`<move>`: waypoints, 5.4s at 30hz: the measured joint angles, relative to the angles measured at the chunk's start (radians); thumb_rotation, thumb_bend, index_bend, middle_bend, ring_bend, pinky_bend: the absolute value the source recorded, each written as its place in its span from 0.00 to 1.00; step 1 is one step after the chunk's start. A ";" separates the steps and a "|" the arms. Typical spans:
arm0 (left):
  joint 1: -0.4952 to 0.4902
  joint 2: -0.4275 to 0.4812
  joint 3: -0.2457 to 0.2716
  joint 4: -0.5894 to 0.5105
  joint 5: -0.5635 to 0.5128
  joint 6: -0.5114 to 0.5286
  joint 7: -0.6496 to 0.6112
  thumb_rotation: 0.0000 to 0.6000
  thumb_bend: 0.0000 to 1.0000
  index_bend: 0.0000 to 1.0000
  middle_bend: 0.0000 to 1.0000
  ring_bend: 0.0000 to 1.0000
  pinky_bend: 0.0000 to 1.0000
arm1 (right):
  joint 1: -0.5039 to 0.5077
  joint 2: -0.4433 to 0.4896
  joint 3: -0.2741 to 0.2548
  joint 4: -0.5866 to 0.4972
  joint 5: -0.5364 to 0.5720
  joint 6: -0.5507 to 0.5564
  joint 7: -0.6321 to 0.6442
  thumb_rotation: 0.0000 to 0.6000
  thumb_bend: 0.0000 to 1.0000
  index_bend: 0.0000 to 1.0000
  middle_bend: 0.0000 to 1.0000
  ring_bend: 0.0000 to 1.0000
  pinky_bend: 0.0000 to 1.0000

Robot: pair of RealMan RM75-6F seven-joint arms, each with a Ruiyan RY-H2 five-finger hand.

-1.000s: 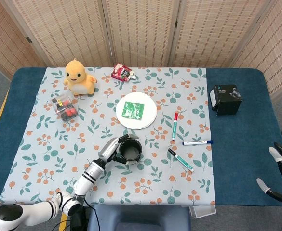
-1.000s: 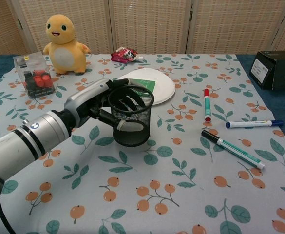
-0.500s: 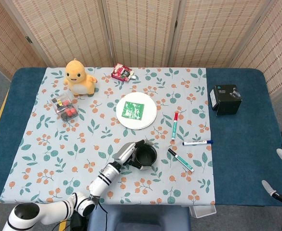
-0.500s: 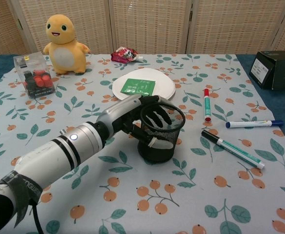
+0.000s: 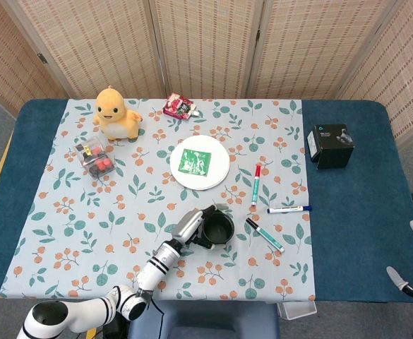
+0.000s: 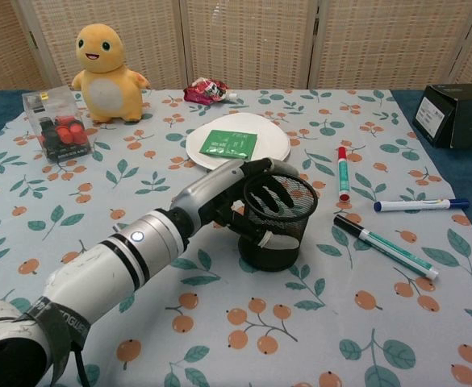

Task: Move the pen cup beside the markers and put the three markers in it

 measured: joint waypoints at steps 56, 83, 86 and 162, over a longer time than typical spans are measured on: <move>0.115 0.251 0.075 -0.345 0.098 0.151 0.008 1.00 0.02 0.00 0.00 0.00 0.27 | -0.090 -0.061 0.062 0.114 0.040 0.206 0.178 1.00 0.25 0.00 0.00 0.00 0.00; 0.630 0.804 0.296 -0.271 0.156 0.666 0.247 1.00 0.02 0.00 0.00 0.00 0.25 | 0.039 -0.064 -0.024 -0.079 -0.079 -0.184 -0.310 1.00 0.25 0.00 0.00 0.00 0.00; 0.645 0.788 0.287 -0.216 0.141 0.659 0.318 1.00 0.02 0.00 0.00 0.00 0.25 | 0.063 -0.073 -0.029 -0.099 -0.075 -0.244 -0.365 1.00 0.25 0.00 0.00 0.00 0.00; 0.742 0.824 0.157 -0.187 0.142 0.665 0.350 1.00 0.02 0.00 0.00 0.00 0.24 | 0.649 -0.489 0.169 0.151 0.512 -0.966 -0.731 1.00 0.32 0.44 0.00 0.00 0.00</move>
